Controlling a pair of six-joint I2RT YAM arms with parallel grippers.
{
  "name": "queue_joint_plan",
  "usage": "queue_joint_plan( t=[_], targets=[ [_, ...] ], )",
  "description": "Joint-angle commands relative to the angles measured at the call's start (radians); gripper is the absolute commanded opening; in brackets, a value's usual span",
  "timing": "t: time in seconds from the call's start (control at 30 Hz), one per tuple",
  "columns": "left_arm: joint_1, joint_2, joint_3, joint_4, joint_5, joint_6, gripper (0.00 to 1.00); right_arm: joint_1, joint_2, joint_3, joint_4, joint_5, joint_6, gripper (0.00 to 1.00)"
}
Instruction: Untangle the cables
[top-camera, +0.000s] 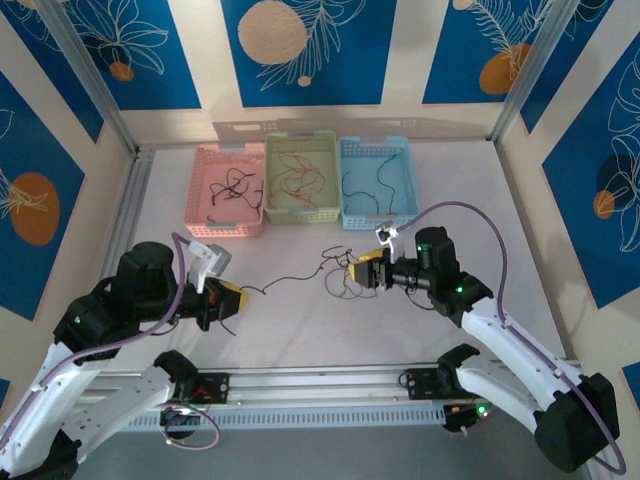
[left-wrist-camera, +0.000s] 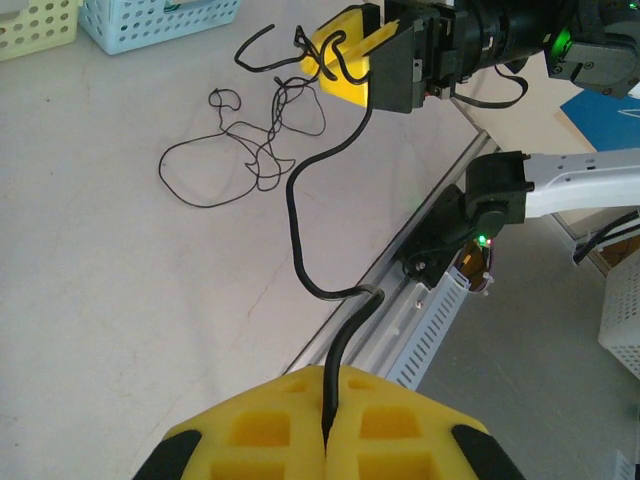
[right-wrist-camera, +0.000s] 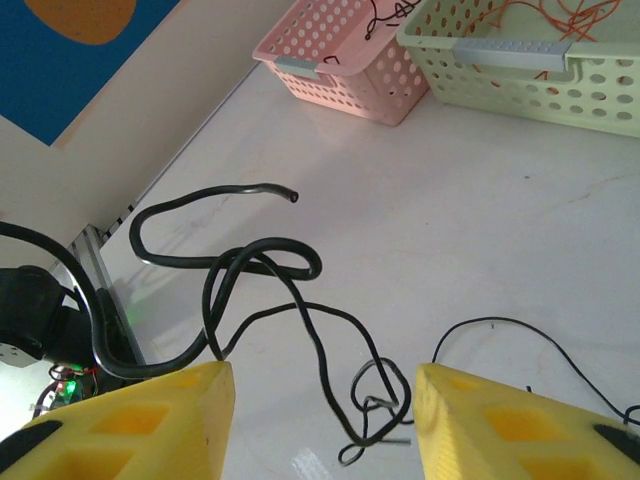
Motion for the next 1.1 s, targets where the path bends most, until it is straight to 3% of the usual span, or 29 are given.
queue_joint_plan(
  t=[0.0,0.1,0.33,0.57,0.7,0.83,1.07],
  targets=[
    [-0.004,0.0,0.026,0.0,0.026,0.017,0.0,0.017,0.019,-0.003,0.042,-0.018,-0.021,0.5],
    [-0.004,-0.004,0.027,0.0,0.026,0.012,0.0,0.024,0.035,0.003,0.043,0.008,-0.036,0.5],
    [-0.004,-0.007,0.028,-0.005,0.026,0.008,0.0,0.028,0.068,0.01,0.07,0.022,-0.055,0.34],
    [-0.004,-0.01,0.039,-0.034,0.002,0.013,0.0,0.028,0.025,-0.023,0.092,0.132,-0.04,0.0],
    [-0.003,-0.027,0.053,-0.088,-0.041,0.021,0.0,-0.009,0.002,-0.028,0.046,0.262,0.007,0.0],
    [-0.004,-0.046,0.08,-0.121,-0.054,0.021,0.0,-0.107,-0.012,-0.046,0.013,0.338,0.099,0.0],
    [-0.004,-0.074,0.136,-0.175,-0.098,0.028,0.0,-0.345,-0.003,-0.067,-0.048,0.34,0.225,0.0]
  ],
)
